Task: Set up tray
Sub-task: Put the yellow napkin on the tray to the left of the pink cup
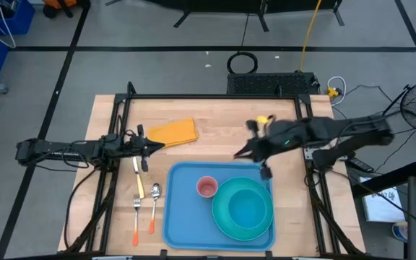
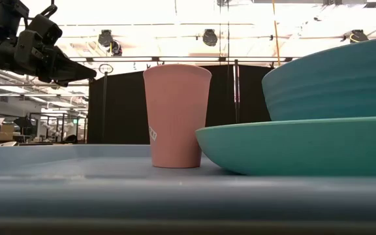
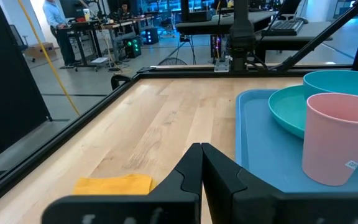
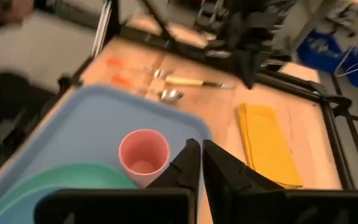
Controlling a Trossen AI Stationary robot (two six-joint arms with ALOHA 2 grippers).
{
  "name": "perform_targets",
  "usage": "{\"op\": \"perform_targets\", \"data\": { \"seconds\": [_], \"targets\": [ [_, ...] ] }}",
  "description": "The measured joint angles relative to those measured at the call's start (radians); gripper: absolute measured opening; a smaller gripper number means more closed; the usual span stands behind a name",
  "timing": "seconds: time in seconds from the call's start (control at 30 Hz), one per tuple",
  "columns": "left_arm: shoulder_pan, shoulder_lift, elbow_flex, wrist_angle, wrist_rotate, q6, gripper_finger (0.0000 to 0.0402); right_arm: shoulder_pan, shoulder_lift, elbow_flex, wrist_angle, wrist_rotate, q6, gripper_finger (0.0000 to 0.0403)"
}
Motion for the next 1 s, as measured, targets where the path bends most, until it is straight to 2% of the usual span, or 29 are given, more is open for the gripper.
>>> {"op": "perform_targets", "data": {
  "seconds": [0.1,0.2,0.33,0.43,0.5,0.63,0.87,0.93,1.0],
  "targets": [
    [0.0,0.0,0.0,0.0,0.0,-0.002,0.001,-0.096,-0.173,-0.235,0.176,-0.081,0.057,0.0005],
    [0.0,0.0,0.0,0.001,0.0,-0.003,0.001,-0.168,-0.322,-0.43,0.272,-0.119,0.065,0.0002],
    [0.0,0.0,0.0,0.001,0.0,-0.002,0.001,-0.214,-0.483,-0.632,0.423,-0.125,0.076,0.0001],
    [0.0,0.0,0.0,0.001,0.0,0.005,0.001,-0.22,-0.579,-0.774,0.572,-0.193,0.077,0.0001],
    [0.0,0.0,0.0,0.0,0.0,0.006,0.001,-0.219,-0.638,-0.859,0.679,-0.201,0.086,0.0001],
    [0.0,0.0,0.0,-0.018,-0.03,0.016,0.001,-0.235,-0.712,-0.976,0.752,-0.168,0.093,0.0001],
    [0.0,0.003,0.0,-0.068,-0.3,-0.12,0.001,-0.277,-0.739,-1.125,0.886,-0.172,0.064,0.0],
    [0.001,0.017,0.0,-0.073,-0.34,-0.159,0.001,-0.297,-0.739,-1.148,0.89,-0.172,0.071,0.0],
    [0.0,0.044,0.011,-0.081,-0.337,-0.16,0.001,-0.315,-0.739,-1.17,0.913,-0.172,0.078,0.0]
  ]
}}
